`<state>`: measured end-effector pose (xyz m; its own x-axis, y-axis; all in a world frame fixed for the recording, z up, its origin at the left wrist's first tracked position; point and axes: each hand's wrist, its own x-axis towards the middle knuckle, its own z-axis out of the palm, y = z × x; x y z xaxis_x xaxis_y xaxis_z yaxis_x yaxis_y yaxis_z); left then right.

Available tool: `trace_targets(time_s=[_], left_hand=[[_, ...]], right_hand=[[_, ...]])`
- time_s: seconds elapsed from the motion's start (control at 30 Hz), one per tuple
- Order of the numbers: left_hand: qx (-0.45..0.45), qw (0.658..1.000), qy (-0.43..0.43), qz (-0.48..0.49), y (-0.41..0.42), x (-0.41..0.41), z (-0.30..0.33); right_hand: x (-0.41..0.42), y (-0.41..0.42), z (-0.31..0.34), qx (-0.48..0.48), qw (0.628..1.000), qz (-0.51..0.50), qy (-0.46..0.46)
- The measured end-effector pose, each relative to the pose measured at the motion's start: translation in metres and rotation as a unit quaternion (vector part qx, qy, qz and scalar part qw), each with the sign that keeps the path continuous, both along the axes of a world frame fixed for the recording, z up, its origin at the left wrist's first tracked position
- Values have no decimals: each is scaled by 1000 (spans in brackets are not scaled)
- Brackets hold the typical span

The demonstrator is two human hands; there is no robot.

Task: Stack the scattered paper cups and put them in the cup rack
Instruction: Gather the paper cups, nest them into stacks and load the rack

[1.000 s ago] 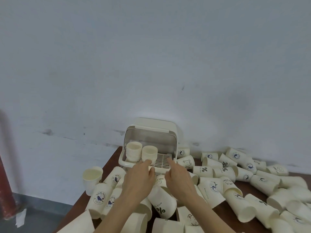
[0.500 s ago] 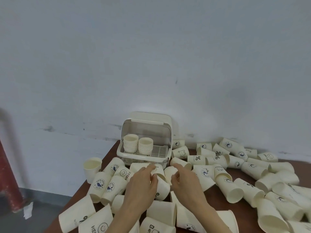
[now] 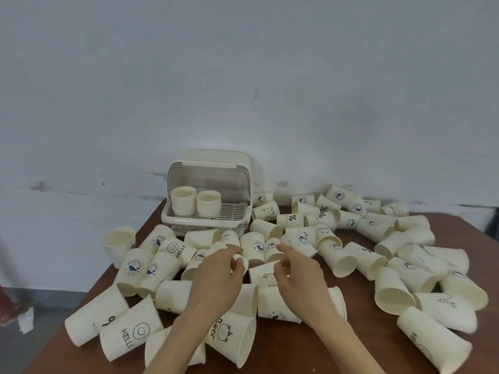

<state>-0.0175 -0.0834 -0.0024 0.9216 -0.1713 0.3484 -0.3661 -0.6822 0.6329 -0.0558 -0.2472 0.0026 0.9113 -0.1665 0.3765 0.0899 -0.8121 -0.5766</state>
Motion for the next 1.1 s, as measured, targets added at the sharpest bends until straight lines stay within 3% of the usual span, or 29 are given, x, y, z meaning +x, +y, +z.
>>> trace_targets(time_s=[0.17,0.3,0.47,0.6,0.83,1.1], left_hand=[[6,999,20,-36,-16,-9,-8],[12,997,27,-69,-32,-15,-16],[5,995,29,-92,-50,-19,-22],[12,993,42,-109,-60,-22,-24],[29,991,37,-127,-76,-26,-23],[38,991,42,-120,-80,-29,-24]], right_hand=[[-22,-22,-3,25,998,-52,-4],[-41,-56,-17,17,986,-165,24],[-51,-83,-39,-36,955,-237,176],[-48,-85,-50,-32,946,-243,215],[-44,-88,-51,25,955,-231,186],[-36,-94,-46,35,972,-220,78]])
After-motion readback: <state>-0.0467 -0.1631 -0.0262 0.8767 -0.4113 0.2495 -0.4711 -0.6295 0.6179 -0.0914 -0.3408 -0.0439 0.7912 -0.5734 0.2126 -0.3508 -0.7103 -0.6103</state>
